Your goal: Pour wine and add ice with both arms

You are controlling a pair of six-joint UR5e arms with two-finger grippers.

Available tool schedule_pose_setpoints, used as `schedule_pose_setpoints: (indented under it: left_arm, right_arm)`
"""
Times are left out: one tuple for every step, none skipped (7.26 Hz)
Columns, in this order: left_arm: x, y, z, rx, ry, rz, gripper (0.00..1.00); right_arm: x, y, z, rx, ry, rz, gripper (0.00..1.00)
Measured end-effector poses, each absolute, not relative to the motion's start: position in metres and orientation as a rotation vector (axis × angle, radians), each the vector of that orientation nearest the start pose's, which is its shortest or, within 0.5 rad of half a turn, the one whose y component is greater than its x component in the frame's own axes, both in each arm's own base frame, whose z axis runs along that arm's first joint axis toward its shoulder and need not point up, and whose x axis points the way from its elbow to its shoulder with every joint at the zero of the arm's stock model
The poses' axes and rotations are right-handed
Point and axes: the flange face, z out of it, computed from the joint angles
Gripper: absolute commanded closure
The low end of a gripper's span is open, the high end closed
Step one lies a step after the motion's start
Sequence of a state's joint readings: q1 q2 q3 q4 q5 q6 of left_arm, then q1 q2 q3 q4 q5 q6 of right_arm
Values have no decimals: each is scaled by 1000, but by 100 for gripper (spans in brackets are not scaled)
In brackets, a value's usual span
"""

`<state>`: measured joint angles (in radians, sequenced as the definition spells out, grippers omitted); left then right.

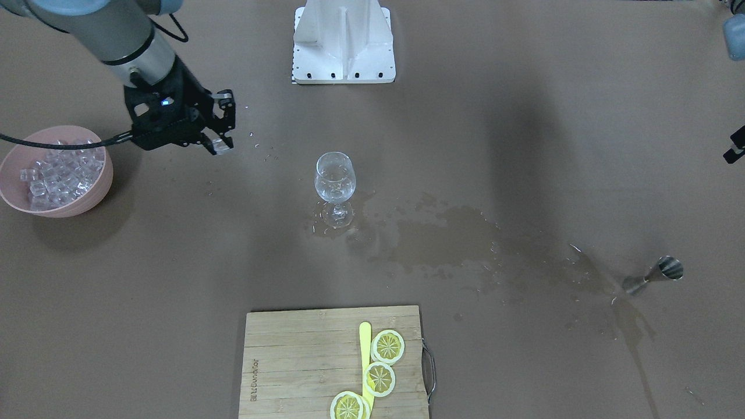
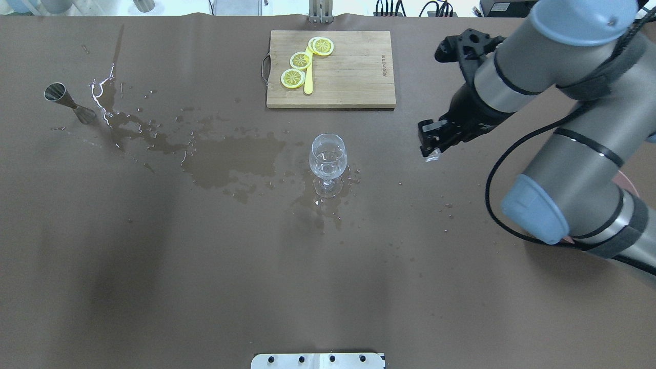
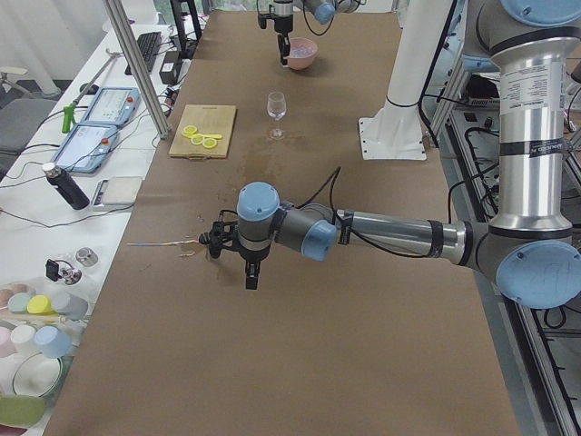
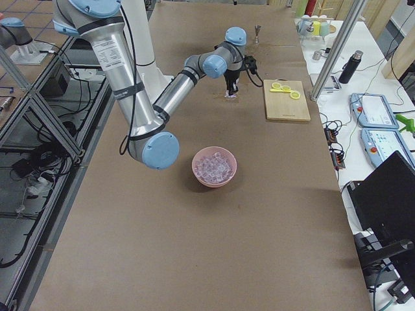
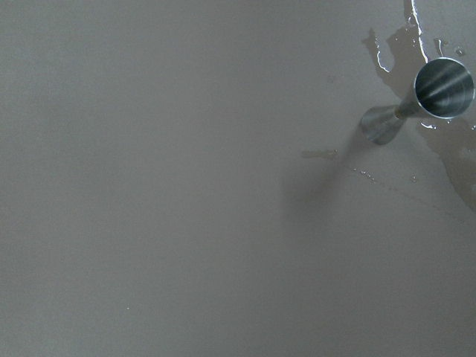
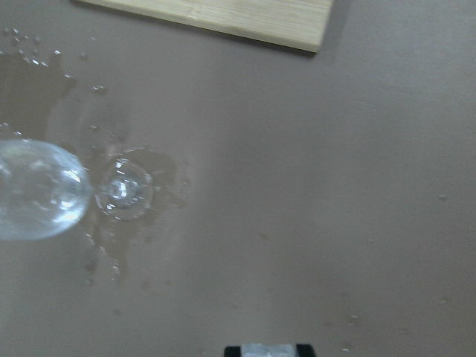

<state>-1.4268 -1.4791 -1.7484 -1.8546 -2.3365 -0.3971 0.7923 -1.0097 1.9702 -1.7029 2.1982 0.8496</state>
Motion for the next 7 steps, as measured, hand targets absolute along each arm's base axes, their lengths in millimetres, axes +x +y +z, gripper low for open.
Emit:
schedule_pose_setpoints:
  left_arm:
    - [4,-475,584,135,822,-97,2]
    - [4,-475,584,134,822,-98,2]
    - [4,-475,584,135,822,-97,2]
    - [4,-475,584,138,823,-97,2]
    - [4,-475,584,139,824,-97,2]
    - [4,-474,583,140,824,-97,2]
    - [4,-474,583,140,824,-97,2]
  right_arm:
    - [-383,-465,146,83,-1009,-136,100]
    - [-405,-468,120,51,-1022,-90,100]
    - [-418,-467,107,37,-1026,-65,100]
    - [-426,-466,102,37,-1023,-51,100]
    - [-433,-466,99,44,-1014,-41,100]
    - [-439,-466,97,55,-1006,-34,100]
    - [-442,-467,95,64,-1001,-30,100]
